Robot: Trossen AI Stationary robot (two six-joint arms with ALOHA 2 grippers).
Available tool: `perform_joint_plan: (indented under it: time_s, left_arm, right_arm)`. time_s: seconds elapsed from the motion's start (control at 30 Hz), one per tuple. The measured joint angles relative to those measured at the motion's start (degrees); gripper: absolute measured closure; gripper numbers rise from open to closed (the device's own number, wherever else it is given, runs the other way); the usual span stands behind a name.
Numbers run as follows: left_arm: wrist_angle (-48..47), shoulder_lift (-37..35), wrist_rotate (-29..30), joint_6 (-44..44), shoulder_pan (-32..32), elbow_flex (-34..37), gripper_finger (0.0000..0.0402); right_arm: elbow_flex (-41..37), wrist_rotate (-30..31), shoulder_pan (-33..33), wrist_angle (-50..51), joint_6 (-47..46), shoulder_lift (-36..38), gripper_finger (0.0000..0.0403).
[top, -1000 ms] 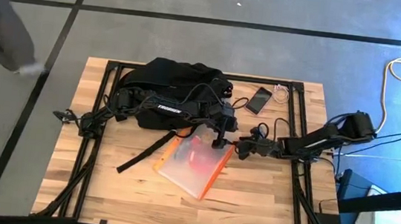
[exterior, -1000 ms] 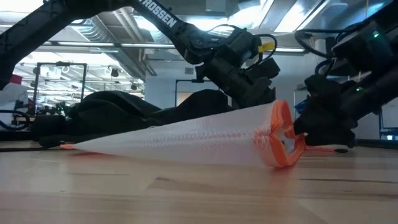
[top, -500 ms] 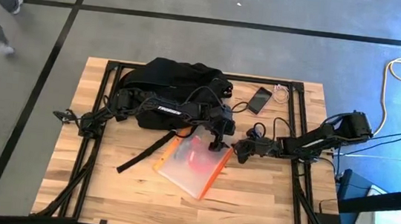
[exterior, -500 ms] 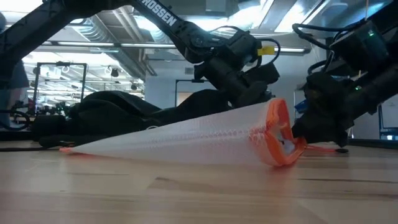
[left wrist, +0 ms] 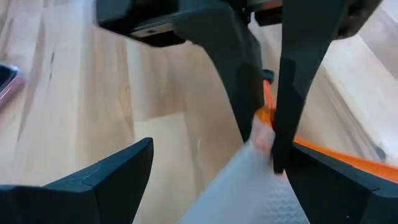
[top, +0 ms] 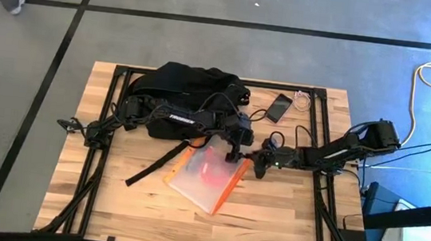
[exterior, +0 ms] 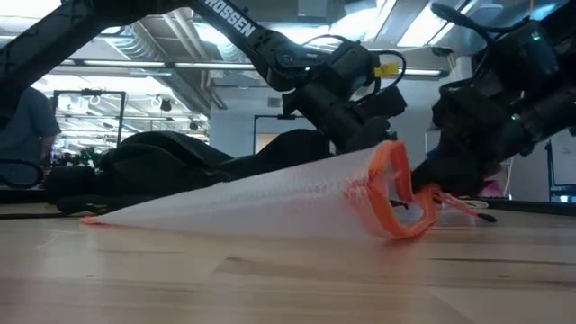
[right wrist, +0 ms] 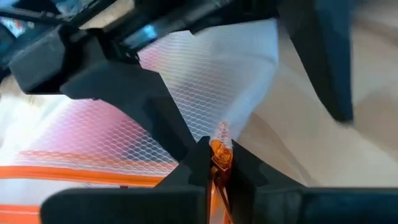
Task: Unpack backpack
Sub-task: Close the zipper pouch
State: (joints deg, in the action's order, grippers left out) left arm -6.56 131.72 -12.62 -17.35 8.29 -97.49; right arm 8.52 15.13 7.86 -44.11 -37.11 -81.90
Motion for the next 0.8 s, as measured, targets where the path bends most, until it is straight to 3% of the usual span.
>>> perform_joint_plan:
  time_s: [0.17,0.37,0.8]
  left_arm:
    - [-0.1,0.0,0.0,-3.3,-0.2,0.0,0.0068]
    - [-0.7,0.0,-0.2,-6.8,-0.8,0.0,0.0101]
    - [-4.5,0.0,-3.1,-9.8,-1.1,0.0,0.024]
  right_arm:
    - [3.0,-0.3,0.0,6.6,1.8,0.0,0.0397]
    - [5.5,-0.2,0.0,12.4,4.4,0.0,0.0397]
    - [5.6,0.5,0.1,16.1,7.5,0.0,0.0397]
